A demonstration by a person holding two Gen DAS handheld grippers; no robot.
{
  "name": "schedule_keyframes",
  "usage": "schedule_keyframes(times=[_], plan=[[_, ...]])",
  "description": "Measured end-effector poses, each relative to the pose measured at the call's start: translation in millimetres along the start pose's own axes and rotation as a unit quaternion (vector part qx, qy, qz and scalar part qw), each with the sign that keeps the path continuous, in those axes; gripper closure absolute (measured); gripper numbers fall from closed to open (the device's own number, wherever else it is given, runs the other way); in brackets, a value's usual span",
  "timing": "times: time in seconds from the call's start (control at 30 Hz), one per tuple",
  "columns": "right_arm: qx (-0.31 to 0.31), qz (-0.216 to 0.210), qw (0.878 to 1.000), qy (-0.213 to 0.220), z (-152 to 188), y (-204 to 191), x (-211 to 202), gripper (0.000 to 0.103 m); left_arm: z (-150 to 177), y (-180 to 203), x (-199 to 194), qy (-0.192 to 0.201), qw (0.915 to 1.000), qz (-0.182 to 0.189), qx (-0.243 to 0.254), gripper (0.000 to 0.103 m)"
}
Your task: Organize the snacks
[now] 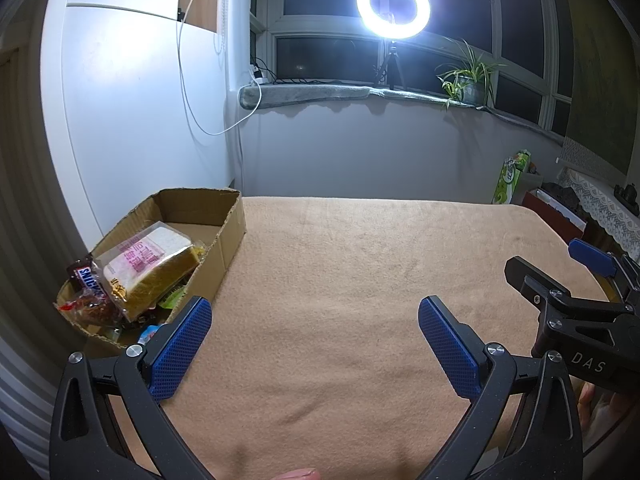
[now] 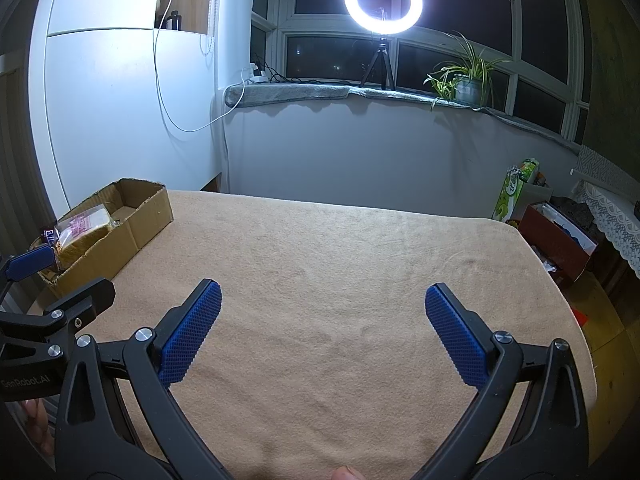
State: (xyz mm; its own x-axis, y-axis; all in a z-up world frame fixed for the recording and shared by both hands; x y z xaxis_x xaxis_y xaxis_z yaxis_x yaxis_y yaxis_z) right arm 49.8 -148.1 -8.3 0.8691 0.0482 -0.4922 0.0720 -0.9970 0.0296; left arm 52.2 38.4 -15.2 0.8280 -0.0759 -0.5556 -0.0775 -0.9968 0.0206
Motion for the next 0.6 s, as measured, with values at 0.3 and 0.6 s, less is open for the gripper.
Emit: schedule_keyframes(times=[0.3,0.6], plan=[[-0.001,0.0,1.0,0.0,-0.2,0.3,0.0,0.0,2.3,-2.2,2.1,-0.001,1.0,0.002,0.001,0.0],[-0.001,0.0,1.0,0.0,-0.5,-0.1,0.3,0.0,2.2,-2.4,2.2,-0.001,1.0,0.002,0.0,0.0]])
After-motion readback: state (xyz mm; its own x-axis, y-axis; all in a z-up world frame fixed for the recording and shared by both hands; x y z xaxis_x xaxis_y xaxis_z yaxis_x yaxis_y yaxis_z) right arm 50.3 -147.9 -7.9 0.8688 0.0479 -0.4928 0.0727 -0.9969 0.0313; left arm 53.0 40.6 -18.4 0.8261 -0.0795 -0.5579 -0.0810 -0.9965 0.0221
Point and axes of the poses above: each gripper's, at about its wrist camera, not at the fingertips, and x roughly the way its jaws point, y to its right, z to its underside, the point moved 5 cm from there along x, roughly the way its jaws point
